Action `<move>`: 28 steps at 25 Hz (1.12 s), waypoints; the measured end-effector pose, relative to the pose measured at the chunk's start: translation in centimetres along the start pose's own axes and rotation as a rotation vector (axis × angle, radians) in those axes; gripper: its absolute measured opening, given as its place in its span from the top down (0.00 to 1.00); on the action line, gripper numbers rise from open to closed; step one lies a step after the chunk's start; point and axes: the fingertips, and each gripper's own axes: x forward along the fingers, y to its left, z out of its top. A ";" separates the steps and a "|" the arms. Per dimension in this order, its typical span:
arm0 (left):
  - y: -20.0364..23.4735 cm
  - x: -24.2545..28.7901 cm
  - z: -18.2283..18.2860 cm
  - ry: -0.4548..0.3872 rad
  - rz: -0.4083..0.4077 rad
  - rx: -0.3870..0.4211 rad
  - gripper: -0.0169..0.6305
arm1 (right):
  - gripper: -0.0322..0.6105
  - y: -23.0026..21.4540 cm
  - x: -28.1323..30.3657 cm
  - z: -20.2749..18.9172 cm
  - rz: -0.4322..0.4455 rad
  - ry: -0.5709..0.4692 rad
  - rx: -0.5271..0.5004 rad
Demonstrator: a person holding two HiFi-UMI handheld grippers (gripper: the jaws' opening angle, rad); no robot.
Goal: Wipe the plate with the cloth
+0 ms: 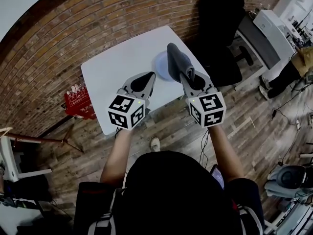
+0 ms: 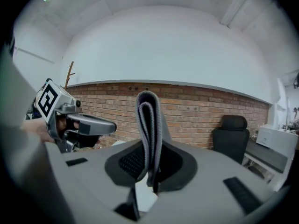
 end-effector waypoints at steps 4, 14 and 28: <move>-1.3 -1.1 0.2 -0.018 0.014 0.004 0.94 | 0.87 0.8 -1.3 0.6 0.013 -0.029 0.001; -4.3 -2.3 -0.7 -0.005 0.027 0.023 0.94 | 0.87 1.8 -3.8 0.6 0.035 -0.064 0.018; -5.8 -3.2 -0.3 -0.024 0.045 0.044 0.94 | 0.87 2.0 -5.1 1.1 0.062 -0.090 0.019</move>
